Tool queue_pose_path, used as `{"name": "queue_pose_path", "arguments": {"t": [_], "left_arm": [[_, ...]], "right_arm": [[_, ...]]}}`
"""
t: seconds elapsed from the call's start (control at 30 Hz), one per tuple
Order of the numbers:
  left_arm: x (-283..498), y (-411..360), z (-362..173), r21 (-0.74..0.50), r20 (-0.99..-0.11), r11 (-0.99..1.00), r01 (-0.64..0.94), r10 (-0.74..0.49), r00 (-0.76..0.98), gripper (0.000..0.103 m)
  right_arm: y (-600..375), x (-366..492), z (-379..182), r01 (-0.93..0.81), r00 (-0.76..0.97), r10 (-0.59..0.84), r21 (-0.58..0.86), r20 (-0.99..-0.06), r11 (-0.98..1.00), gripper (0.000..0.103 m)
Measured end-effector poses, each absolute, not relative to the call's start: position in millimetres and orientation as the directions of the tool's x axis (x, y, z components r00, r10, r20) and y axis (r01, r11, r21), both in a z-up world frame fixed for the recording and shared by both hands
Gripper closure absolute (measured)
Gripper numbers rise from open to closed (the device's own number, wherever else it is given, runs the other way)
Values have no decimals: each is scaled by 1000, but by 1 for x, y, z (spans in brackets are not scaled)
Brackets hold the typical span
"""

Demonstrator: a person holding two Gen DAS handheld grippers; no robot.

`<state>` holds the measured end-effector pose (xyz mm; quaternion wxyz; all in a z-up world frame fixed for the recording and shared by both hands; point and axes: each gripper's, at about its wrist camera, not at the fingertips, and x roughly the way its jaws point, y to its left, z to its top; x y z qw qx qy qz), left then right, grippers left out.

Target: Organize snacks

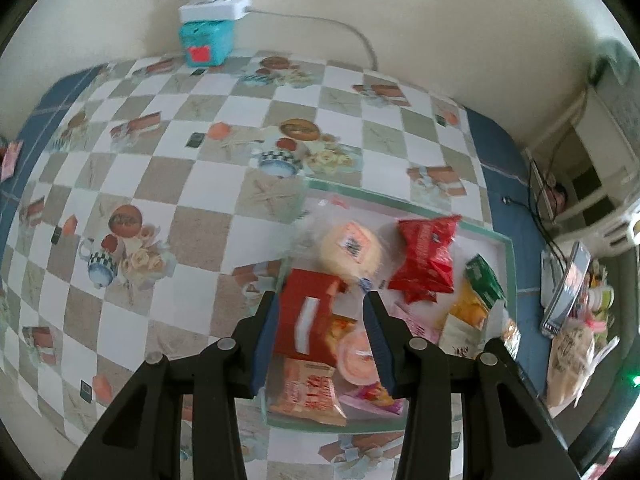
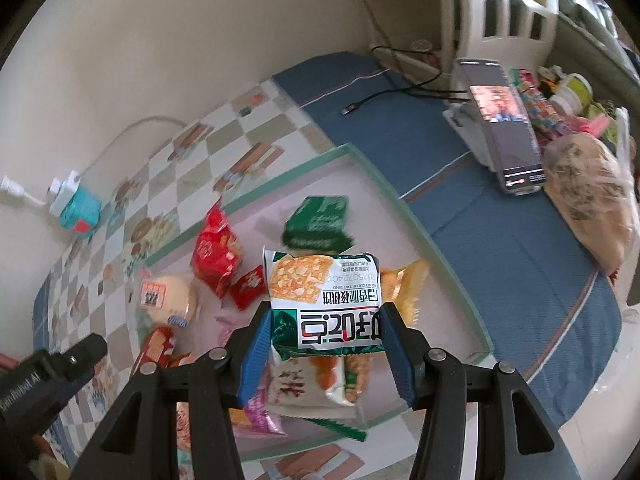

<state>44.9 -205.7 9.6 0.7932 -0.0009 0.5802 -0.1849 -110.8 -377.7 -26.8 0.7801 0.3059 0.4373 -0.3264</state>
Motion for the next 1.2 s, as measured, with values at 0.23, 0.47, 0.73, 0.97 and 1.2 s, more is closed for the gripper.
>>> {"name": "queue_pose_path", "arguments": {"t": [0.23, 0.47, 0.73, 0.97, 1.2], "left_arm": [[69, -168, -3, -254, -926, 949, 187, -294, 238, 58], [76, -162, -23, -258, -943, 954, 154, -283, 176, 58], [74, -165, -33, -247, -952, 956, 159, -270, 144, 56], [77, -159, -38, -229, -960, 965, 127, -246, 136, 34], [82, -145, -45, -188, -968, 979, 79, -198, 153, 8]], "right_arm": [[-363, -95, -25, 748, 400, -250, 156, -882, 645, 47], [-353, -86, -21, 710, 439, -213, 193, -873, 677, 47], [-344, -76, -20, 678, 455, -190, 199, -870, 708, 33], [-346, -74, -30, 703, 391, -214, 141, -895, 697, 6], [-345, -73, -33, 700, 373, -218, 119, -902, 704, 0]]}}
